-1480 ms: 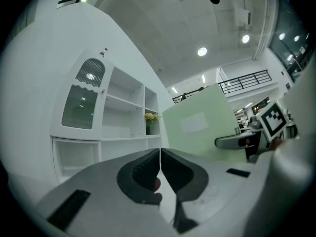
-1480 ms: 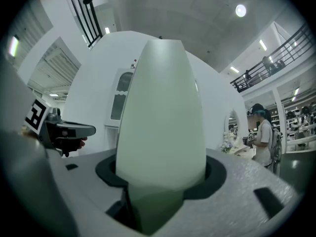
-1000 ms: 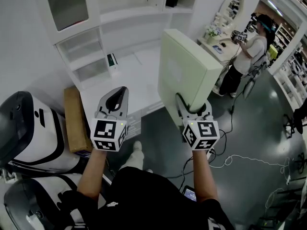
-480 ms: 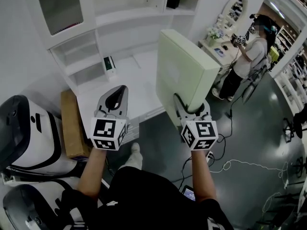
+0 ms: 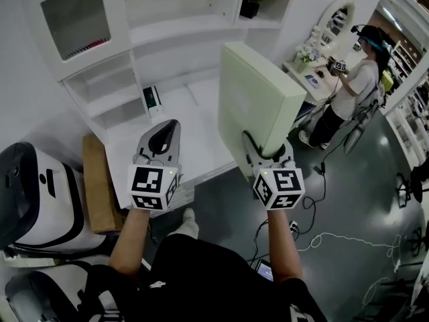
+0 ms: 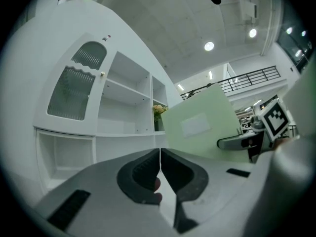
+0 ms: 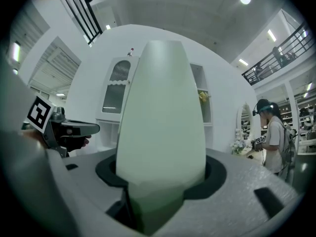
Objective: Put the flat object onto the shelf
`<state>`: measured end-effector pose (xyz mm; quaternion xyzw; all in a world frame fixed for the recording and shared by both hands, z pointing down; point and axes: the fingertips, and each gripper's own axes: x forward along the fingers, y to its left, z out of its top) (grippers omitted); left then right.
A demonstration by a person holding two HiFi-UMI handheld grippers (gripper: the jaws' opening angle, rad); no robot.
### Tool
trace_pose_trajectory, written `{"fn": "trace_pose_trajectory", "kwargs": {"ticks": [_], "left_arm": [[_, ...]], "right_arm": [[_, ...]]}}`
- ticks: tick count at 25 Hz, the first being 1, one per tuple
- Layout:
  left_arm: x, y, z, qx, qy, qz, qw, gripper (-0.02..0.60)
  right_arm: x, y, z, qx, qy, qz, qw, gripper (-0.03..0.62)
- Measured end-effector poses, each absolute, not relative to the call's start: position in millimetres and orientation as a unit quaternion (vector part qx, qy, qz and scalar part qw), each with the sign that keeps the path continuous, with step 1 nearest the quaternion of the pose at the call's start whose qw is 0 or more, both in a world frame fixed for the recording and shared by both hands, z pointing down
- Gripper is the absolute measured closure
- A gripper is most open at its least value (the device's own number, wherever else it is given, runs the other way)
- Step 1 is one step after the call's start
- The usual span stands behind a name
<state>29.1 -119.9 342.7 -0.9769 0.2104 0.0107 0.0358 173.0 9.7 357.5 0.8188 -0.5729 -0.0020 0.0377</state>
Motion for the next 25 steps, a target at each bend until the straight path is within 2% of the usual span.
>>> {"fn": "trace_pose_trajectory", "kwargs": {"ticks": [25], "left_arm": [[97, -285, 330, -0.976, 0.218, 0.005, 0.021, 0.572]], "right_arm": [[239, -172, 334, 0.805, -0.59, -0.002, 0.053, 0.324]]}}
